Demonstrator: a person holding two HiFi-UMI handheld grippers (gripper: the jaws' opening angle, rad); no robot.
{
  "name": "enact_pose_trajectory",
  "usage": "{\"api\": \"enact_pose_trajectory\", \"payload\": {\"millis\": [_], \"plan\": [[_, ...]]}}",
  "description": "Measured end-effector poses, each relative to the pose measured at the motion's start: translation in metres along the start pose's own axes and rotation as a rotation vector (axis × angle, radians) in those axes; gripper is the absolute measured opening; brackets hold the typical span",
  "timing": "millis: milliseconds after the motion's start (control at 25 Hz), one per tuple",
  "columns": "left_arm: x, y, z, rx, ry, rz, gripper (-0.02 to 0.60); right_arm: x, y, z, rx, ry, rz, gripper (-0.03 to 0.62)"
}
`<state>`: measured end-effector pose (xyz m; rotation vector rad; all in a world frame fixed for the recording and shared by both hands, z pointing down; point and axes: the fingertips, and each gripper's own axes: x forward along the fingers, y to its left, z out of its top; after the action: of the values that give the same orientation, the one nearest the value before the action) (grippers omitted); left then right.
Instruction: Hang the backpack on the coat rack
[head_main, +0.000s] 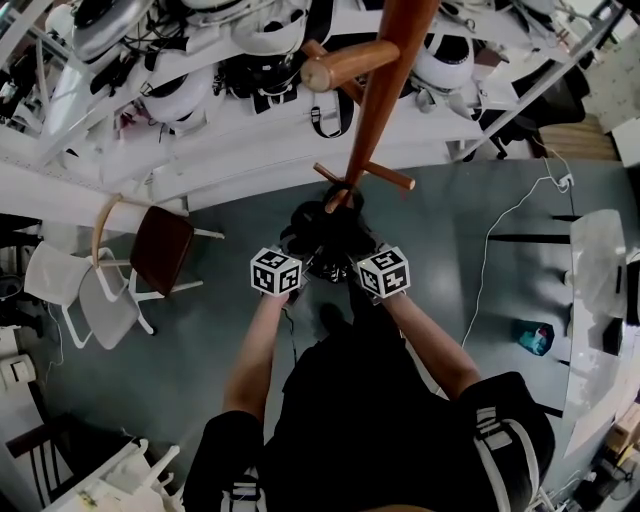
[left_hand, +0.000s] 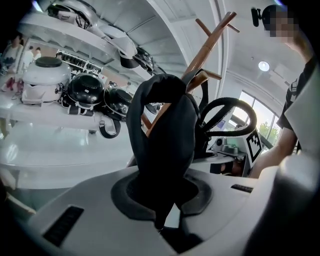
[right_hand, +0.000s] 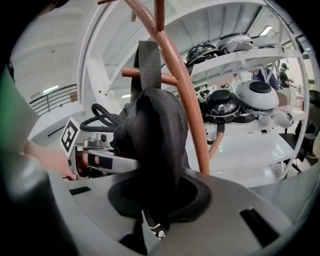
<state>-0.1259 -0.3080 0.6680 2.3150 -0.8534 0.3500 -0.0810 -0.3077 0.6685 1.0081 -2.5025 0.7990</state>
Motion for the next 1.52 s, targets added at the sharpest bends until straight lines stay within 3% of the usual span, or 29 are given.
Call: {"api": "enact_pose_trajectory", "payload": {"millis": [400,1000,1520], "plan": [[0.024,0.014,-0.009,0.046,0.075,0.003,0.072,0.011,-0.023,-0.014,0.030,0.040,-0.004,0.097],[0.052,0.046,-0.023,-0.023,0.112,0.031,0.067,0.036,-0.050,-0.035,0.060,0.112,-0.014,0.097],[0.072,0.065,-0.022,-0.019,0.122,0.073,0.067,0.050,-0.075,-0.036,0.033,0.136,-0.044,0.098]]}}
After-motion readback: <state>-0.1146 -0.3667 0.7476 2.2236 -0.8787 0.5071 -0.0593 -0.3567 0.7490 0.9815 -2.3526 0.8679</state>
